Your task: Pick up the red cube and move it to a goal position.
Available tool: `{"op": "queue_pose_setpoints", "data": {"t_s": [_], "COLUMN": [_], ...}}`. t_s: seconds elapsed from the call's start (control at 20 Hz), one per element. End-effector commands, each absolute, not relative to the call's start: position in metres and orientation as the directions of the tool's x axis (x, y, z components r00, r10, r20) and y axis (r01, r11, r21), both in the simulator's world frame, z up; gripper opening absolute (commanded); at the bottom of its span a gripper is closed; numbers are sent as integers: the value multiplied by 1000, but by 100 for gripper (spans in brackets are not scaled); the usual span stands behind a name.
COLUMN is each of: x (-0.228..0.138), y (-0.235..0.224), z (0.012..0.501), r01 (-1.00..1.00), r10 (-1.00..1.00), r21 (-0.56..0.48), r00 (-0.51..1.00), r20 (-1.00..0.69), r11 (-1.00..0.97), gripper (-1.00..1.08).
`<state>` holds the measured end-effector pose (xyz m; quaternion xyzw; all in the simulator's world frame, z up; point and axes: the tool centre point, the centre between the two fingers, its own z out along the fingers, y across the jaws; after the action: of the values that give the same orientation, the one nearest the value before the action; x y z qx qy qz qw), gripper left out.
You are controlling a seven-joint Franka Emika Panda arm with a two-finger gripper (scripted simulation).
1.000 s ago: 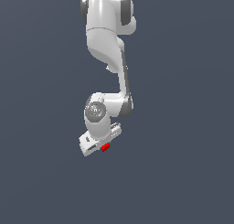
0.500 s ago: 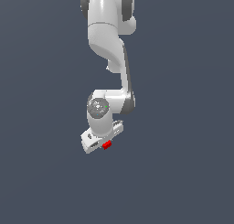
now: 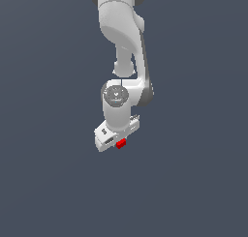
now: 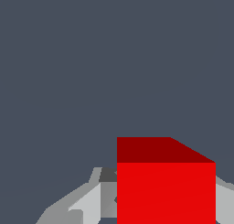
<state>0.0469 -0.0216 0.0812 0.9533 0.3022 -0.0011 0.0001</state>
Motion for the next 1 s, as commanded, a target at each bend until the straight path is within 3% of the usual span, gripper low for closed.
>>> {"op": "queue_pose_setpoints", "data": {"t_s": [0.0, 0.5, 0.95], "x": [38, 5, -7], "y": [-7, 43, 65], "z": [101, 169, 199], "r01": [577, 577, 577], "r10": [577, 577, 577], "r21": [1, 1, 0], "r00": [817, 817, 817], "r20": [-1, -1, 0], "r11": [-817, -817, -817], "gripper": [-100, -100, -100]}}
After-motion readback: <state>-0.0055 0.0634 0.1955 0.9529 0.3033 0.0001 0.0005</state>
